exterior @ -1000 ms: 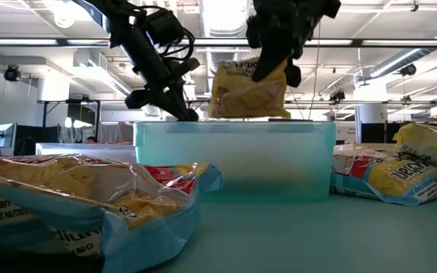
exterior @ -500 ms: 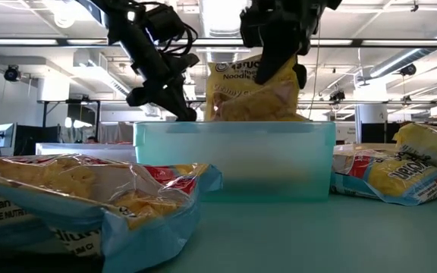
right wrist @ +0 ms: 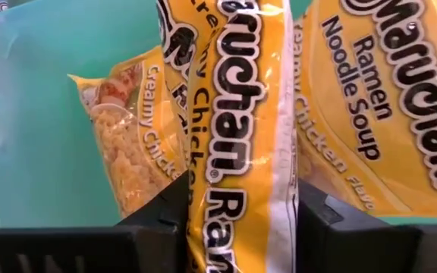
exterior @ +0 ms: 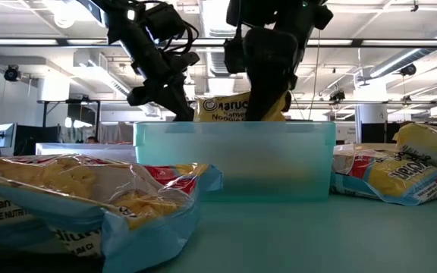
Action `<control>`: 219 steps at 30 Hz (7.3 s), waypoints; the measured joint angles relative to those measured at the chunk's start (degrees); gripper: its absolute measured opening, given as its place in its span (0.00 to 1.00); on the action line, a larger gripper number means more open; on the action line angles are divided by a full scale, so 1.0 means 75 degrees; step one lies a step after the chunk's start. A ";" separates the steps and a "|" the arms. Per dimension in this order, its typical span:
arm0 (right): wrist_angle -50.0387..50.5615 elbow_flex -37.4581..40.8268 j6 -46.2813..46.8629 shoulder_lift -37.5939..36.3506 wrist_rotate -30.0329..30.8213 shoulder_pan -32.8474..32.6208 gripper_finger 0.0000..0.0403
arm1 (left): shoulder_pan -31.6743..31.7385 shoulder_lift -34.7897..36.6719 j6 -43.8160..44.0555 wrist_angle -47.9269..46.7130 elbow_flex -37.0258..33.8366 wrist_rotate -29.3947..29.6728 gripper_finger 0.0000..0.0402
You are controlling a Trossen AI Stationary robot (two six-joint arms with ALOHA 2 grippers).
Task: Sort Maruchan noodles
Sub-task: Put the yellow noodle pack into the blue bin, then put the orange noodle pack into the transparent bin
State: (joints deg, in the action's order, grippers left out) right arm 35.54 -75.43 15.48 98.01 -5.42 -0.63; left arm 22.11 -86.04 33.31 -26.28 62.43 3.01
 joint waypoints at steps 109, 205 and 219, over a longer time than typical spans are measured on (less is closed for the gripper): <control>-0.0605 -0.0038 0.0528 -0.1556 0.1268 0.0106 0.51 | -0.8218 -0.0665 -0.1315 -0.3395 -0.1133 0.1947 0.10; -0.4212 0.0005 0.2473 0.0251 0.0120 0.0353 0.51 | -0.7577 -0.1895 1.0507 -0.1440 -0.1448 0.3664 0.10; -0.4169 -0.0272 0.2799 0.0733 0.0107 0.0216 0.51 | -0.8004 -0.1879 1.0979 -0.1232 -0.1731 0.3704 0.10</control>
State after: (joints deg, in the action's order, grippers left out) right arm 4.27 -77.48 36.47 103.51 -4.61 0.99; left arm -37.92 -100.13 115.65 -35.53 49.45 30.79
